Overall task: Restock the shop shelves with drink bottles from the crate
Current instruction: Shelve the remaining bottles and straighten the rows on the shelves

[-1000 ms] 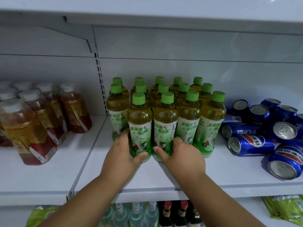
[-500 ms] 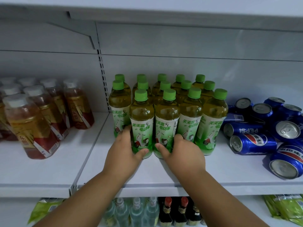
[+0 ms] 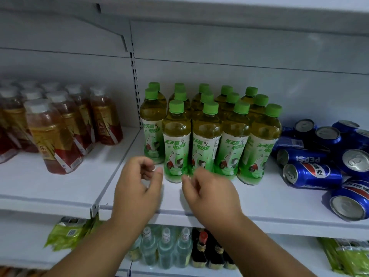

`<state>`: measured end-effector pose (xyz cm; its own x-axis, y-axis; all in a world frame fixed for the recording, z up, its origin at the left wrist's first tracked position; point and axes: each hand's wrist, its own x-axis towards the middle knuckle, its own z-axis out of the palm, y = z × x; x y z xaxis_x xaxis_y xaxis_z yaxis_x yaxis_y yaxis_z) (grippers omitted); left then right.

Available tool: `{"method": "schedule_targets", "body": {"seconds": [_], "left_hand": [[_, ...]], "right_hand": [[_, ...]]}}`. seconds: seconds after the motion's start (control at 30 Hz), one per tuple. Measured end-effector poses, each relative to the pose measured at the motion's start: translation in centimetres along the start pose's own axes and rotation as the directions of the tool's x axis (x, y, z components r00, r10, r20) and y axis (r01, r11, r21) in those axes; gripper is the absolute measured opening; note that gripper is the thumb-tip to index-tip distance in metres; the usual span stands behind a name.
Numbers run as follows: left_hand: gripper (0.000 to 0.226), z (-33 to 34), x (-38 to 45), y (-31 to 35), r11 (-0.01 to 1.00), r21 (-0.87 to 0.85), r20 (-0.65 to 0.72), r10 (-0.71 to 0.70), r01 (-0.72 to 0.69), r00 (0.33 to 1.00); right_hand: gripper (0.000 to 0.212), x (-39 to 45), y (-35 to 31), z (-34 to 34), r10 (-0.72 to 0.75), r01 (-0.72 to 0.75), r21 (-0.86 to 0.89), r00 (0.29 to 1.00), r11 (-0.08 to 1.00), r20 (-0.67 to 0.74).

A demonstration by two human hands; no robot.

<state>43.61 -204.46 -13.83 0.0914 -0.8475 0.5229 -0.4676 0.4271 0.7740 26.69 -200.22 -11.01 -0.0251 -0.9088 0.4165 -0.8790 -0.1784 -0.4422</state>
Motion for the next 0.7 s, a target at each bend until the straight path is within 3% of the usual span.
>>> {"method": "schedule_targets", "body": {"seconds": [0.07,0.17,0.37,0.6,0.7], "left_hand": [[0.005,-1.8,-1.4,1.1,0.999,-0.025,-0.04,0.043,-0.044,0.998],[0.004,-4.0,-4.1,2.8,0.998,0.009,-0.068,0.068,-0.068,0.995],[0.005,-6.4,-11.8,5.1,0.998,0.054,-0.193,-0.021,0.032,0.981],[0.004,-7.4,-25.7,9.8,0.94,0.235,-0.391,-0.142,0.247,0.909],[0.008,-8.0,-31.3,11.6,0.89,0.309,-0.405,-0.195,0.335,0.893]], "right_hand": [[0.034,-1.0,-1.4,-0.2,-0.133,0.138,0.121,0.99,0.983,-0.053],[0.033,-2.5,-2.8,-0.5,-0.243,0.243,0.241,0.97,0.94,-0.03],[0.029,-6.4,-3.1,-0.6,-0.469,0.413,0.379,0.881,0.828,0.064],[0.033,-15.6,-1.9,-0.9,-0.674,0.44,0.613,0.707,0.656,0.214],[0.033,-20.0,-1.6,-0.4,-0.711,0.406,0.677,0.657,0.614,0.251]]}}
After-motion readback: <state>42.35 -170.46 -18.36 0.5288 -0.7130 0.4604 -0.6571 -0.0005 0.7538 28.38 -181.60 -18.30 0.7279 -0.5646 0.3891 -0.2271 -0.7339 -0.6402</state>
